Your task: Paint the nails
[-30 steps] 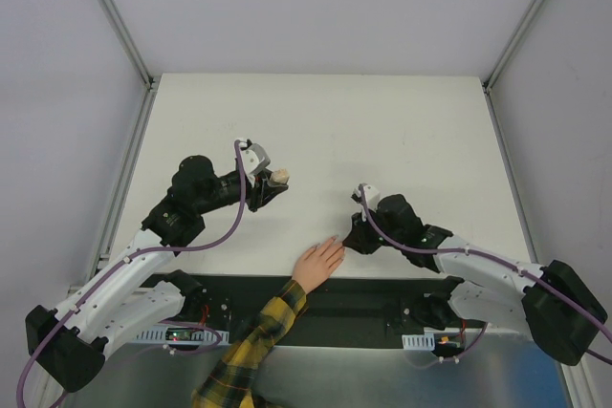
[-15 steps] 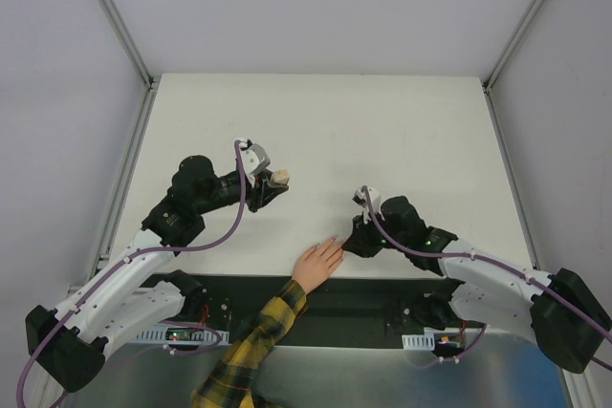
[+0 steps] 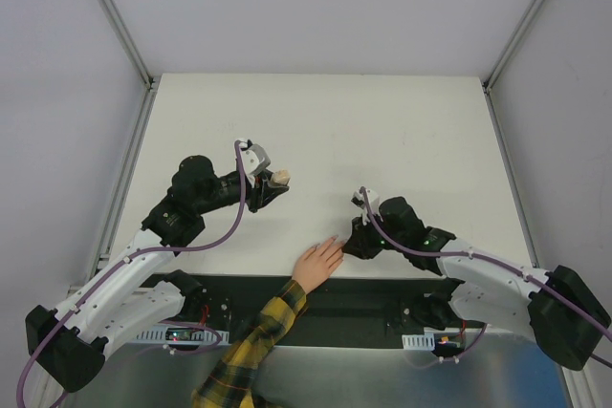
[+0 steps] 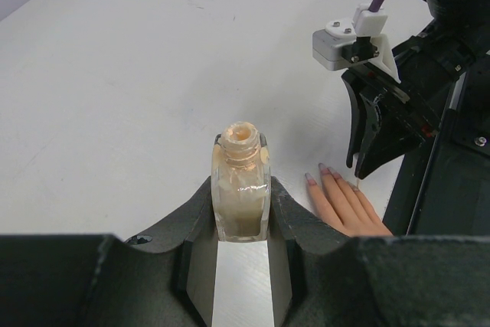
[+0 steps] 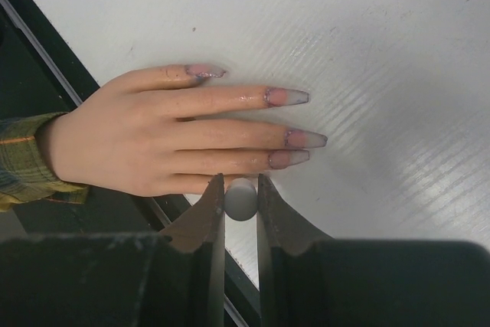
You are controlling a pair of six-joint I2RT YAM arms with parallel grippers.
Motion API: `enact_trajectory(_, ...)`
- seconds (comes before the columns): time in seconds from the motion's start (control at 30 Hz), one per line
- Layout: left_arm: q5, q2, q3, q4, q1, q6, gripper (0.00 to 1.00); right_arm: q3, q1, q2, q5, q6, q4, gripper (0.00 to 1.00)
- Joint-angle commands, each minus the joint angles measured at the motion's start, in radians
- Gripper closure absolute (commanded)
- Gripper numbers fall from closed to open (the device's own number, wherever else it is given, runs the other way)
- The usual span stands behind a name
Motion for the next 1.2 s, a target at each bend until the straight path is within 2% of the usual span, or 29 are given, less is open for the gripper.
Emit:
enact_trajectory(0.0, 0.020, -0.009, 0.015, 0.046, 0.009, -0.010, 1.00, 0.000, 0.006, 0.019, -0.020, 0.006, 0.059, 1.00)
enact_trajectory(0.67, 0.020, -0.003, 0.013, 0.046, 0.009, -0.009, 1.00, -0.001, 0.007, 0.049, -0.035, 0.011, 0.081, 1.00)
enact_trajectory(1.17, 0.017, -0.003, 0.013, 0.046, 0.009, -0.007, 1.00, 0.008, 0.004, 0.066, 0.043, 0.012, 0.102, 1.00)
